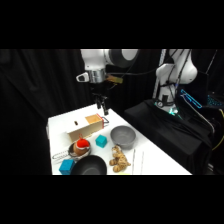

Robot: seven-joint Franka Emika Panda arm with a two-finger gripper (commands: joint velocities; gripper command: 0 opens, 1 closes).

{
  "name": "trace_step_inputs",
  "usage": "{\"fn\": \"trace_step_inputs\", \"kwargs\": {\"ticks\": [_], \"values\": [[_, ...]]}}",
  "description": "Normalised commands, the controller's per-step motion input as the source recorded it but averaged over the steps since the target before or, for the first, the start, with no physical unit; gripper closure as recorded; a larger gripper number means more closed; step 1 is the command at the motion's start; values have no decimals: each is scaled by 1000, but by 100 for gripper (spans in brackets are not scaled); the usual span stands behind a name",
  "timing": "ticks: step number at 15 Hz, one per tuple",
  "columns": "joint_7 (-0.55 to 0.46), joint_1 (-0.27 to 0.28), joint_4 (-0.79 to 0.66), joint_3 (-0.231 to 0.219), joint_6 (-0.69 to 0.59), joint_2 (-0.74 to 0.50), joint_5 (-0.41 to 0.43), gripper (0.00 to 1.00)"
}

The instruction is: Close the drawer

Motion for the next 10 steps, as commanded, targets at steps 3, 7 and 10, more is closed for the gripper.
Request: {"fn": "trace_step_inputs", "kwargs": {"ticks": [3, 7, 10], "values": [[-14, -24, -20, 16, 25, -21, -8, 0], [-164, -73, -203, -29, 180, -156, -51, 0], [-235, -115, -353, -75, 265, -248, -92, 0]]}}
